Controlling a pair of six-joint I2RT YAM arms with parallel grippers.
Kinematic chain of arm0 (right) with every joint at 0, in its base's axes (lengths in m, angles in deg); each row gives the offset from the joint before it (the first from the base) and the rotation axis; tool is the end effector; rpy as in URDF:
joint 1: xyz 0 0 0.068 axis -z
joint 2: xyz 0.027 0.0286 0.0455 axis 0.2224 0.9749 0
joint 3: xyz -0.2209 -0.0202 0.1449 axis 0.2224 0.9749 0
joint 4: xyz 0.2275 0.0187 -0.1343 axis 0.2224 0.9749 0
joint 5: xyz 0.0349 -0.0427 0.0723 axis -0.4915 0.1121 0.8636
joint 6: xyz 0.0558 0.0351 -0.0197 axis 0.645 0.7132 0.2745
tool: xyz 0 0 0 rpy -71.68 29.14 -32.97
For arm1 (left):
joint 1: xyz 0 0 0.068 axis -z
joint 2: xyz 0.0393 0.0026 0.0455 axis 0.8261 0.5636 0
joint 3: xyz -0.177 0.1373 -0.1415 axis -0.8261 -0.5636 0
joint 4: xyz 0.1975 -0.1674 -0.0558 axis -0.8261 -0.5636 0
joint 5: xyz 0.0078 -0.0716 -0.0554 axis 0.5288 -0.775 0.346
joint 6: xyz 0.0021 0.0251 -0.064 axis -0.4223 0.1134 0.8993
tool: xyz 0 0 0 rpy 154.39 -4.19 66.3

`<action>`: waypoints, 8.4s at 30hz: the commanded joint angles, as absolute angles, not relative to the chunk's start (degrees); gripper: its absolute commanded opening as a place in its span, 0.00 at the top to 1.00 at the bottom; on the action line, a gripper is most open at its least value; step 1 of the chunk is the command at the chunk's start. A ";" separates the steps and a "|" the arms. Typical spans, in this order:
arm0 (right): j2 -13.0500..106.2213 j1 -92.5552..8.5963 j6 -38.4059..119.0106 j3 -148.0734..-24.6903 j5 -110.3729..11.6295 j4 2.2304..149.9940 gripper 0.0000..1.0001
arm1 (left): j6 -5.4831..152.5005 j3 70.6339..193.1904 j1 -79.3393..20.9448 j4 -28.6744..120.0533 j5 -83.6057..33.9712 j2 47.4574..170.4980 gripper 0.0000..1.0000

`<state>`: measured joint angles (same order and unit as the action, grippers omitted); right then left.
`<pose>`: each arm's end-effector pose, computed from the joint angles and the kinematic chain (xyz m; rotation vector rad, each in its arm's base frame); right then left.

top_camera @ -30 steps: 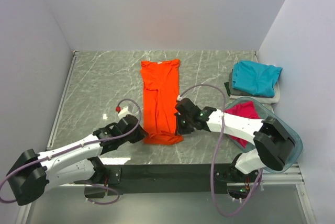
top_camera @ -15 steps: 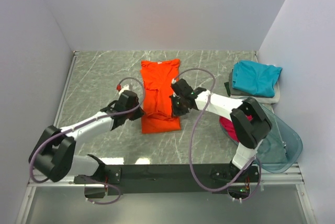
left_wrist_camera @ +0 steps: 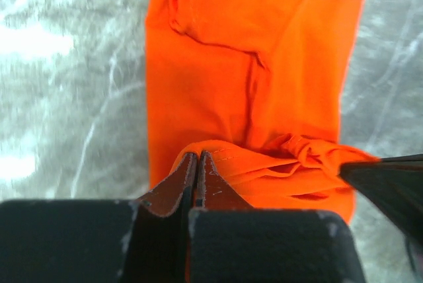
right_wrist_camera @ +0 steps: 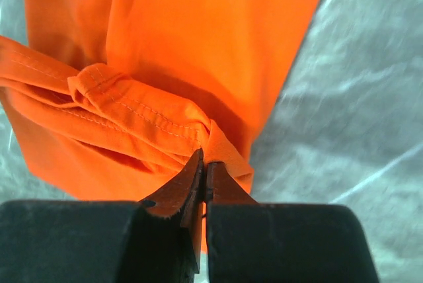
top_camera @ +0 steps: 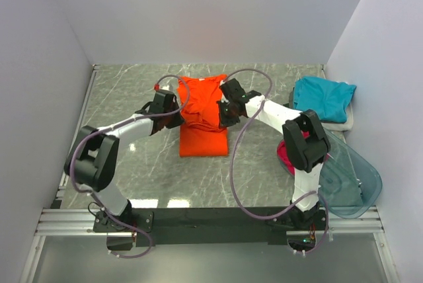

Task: Fold and stack the t-shirts
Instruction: Fold the tshirt

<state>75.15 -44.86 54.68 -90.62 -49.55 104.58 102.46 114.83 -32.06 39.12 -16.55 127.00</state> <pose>0.3510 0.2279 0.1725 -0.3000 2.6539 0.4890 0.3321 -0.1453 0.1737 -0.3505 2.3602 -0.5536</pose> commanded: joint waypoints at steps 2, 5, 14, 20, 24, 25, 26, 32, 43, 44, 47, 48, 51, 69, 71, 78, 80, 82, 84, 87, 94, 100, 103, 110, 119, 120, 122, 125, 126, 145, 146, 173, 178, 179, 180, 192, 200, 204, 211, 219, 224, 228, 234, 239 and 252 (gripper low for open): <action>79.05 -43.00 51.95 -97.39 -49.10 107.33 1.00 | 98.76 120.20 -33.28 39.55 -17.96 131.21 1.00; 81.43 -41.95 51.33 -100.30 -48.66 108.21 1.00 | 98.32 121.26 -33.72 39.54 -17.87 133.06 1.00; 85.74 -40.71 50.01 -105.40 -48.05 109.53 1.00 | 97.88 123.20 -34.78 39.72 -18.14 136.49 1.00; 85.31 -40.63 49.22 -105.41 -47.52 109.36 0.83 | 98.40 125.22 -34.87 37.52 -16.73 137.37 0.82; 80.83 -40.63 47.55 -103.74 -47.25 108.65 0.59 | 98.14 125.92 -34.34 37.35 -13.22 133.69 0.62; 80.21 -40.63 47.38 -103.74 -47.78 108.83 0.56 | 97.97 126.19 -33.99 37.17 -12.52 132.29 0.60; 79.59 -40.63 47.29 -103.65 -48.39 109.35 0.55 | 97.79 127.15 -33.47 35.78 -10.16 131.75 0.58; 71.77 -40.71 47.72 -98.04 -49.63 107.52 0.52 | 98.31 123.92 -26.35 36.20 -1.10 125.42 0.58; 68.25 -40.80 50.01 -88.63 -42.25 103.29 0.53 | 106.22 112.39 -13.08 48.06 -3.37 127.43 0.60; 68.51 -40.80 50.27 -88.36 -41.03 102.94 0.53 | 106.92 111.69 -12.55 48.59 -3.46 127.96 0.60; 69.04 -40.80 50.62 -87.65 -39.09 101.71 0.54 | 107.98 109.85 -11.23 50.52 -3.46 129.81 0.60; 69.21 -40.89 50.71 -87.74 -37.86 101.71 0.54 | 108.16 109.41 -10.70 50.79 -3.29 130.07 0.60; 70.44 -41.41 50.80 -88.53 -37.33 101.97 0.54 | 108.60 107.39 -9.65 51.41 -2.49 130.95 0.60; 84.86 -45.73 50.80 -101.80 -42.14 108.56 0.55 | 115.36 98.33 -1.12 52.20 -0.39 132.89 0.62; 86.08 -45.72 50.80 -103.03 -44.43 109.35 0.55 | 116.33 97.01 -0.33 51.59 0.05 132.36 0.62; 86.27 -44.23 50.45 -107.34 -50.07 111.90 0.55 | 119.93 91.83 2.13 49.57 0.76 129.20 0.62; 85.66 -43.88 50.19 -108.13 -50.33 112.25 0.55 | 120.55 90.60 2.75 48.69 1.20 128.41 0.62; 84.95 -43.96 50.01 -108.05 -50.25 112.26 0.55 | 120.81 90.15 3.63 47.20 1.99 127.18 0.62; 82.93 -43.97 49.92 -107.17 -49.89 111.64 0.55 | 120.82 90.24 4.50 46.23 2.69 125.78 0.62; 78.11 -44.05 50.54 -102.96 -49.63 109.80 0.55 | 120.90 91.56 6.00 43.77 3.74 123.06 0.62; 60.89 -44.32 52.38 -84.44 -50.16 105.32 0.53 | 120.73 99.19 8.29 32.09 9.45 111.81 0.57; 46.48 -46.51 57.20 -68.88 -48.15 101.19 0.52 | 124.67 98.51 8.38 25.13 12.53 100.47 0.48; 43.82 -48.44 59.50 -63.16 -46.82 99.00 0.52 | 125.82 95.27 8.03 23.99 13.06 96.60 0.44; 42.05 -56.70 66.08 -57.77 -46.02 94.94 0.51 | 127.05 85.15 2.32 31.45 3.66 91.58 0.43; 42.85 -61.10 71.98 -52.85 -46.99 92.04 0.50 | 128.72 77.50 -1.11 38.30 -2.31 87.45 0.42; 42.59 -61.45 72.33 -52.24 -47.69 92.13 0.50 | 128.90 76.80 -1.12 38.66 -2.40 87.27 0.42; 41.80 -61.54 72.95 -51.62 -48.22 92.39 0.50 | 129.08 76.27 -1.38 38.93 -2.41 87.27 0.42; 41.00 -61.72 73.30 -50.65 -49.19 92.92 0.50 | 128.46 76.27 -1.91 38.84 -2.49 88.41 0.42; 40.83 -61.72 73.39 -50.48 -49.36 93.18 0.50 | 128.38 76.44 -2.08 38.93 -2.58 88.68 0.42; 43.29 -62.25 75.06 -46.78 -49.98 91.69 0.49 | 129.60 76.88 -2.08 29.71 -2.05 90.61 0.44; 43.38 -62.33 75.06 -46.70 -49.98 91.78 0.49 | 129.60 76.97 -2.08 29.26 -2.05 90.35 0.44; 46.89 -64.27 74.89 -48.36 -51.56 93.44 1.00 | 128.73 74.24 -2.00 28.82 -5.91 91.23 0.99; 43.73 -65.06 73.74 -49.07 -52.35 98.45 1.00 | 125.04 76.44 -0.42 26.11 -8.29 91.32 0.99; 43.12 -65.67 73.65 -48.89 -52.18 99.15 1.00 | 124.69 77.40 -0.07 25.31 -8.56 91.05 0.99; 41.98 -66.02 73.65 -48.98 -52.00 99.77 1.00 | 123.90 77.84 0.20 24.61 -9.78 90.88 0.99; 31.70 -72.26 74.18 -50.12 -46.38 111.63 1.00 | 120.47 83.65 5.12 17.13 -20.59 86.49 0.99; 27.91 -78.05 75.50 -53.45 -42.69 117.70 1.00 | 121.16 87.69 7.85 13.17 -25.16 82.54 0.99; 26.59 -82.54 78.39 -57.23 -43.56 120.42 1.00 | 124.14 89.27 10.13 12.21 -25.44 80.07 0.99; 23.78 -85.27 81.74 -60.75 -49.01 121.31 1.00 | 129.16 96.38 14.18 7.37 -14.21 73.22 0.99; 25.62 -82.30 79.81 -64.10 -59.73 121.75 1.00 | 131.01 97.54 14.26 12.11 -0.57 74.70 0.99; 26.06 -74.04 75.78 -65.24 -64.38 121.57 1.00 | 131.36 97.27 14.09 13.70 6.18 77.43 1.00; 26.94 -68.58 71.64 -65.76 -64.04 118.77 1.00 | 128.73 97.36 10.33 18.17 8.32 79.18 1.00; 32.29 -64.71 66.72 -68.05 -63.08 115.69 1.00 | 120.39 98.93 -1.11 29.61 -0.03 87.78 1.00; 35.55 -61.99 63.64 -70.33 -63.69 114.20 1.00 | 115.72 100.79 -6.99 30.31 -2.31 91.31 1.00; 44.07 -54.17 56.61 -75.08 -60.97 111.55 1.00 | 108.08 103.25 -16.41 38.75 -12.51 101.59 1.00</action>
<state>42.04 -55.70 59.71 -72.68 -61.44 113.91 111.80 100.58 -15.23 34.18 -9.53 99.22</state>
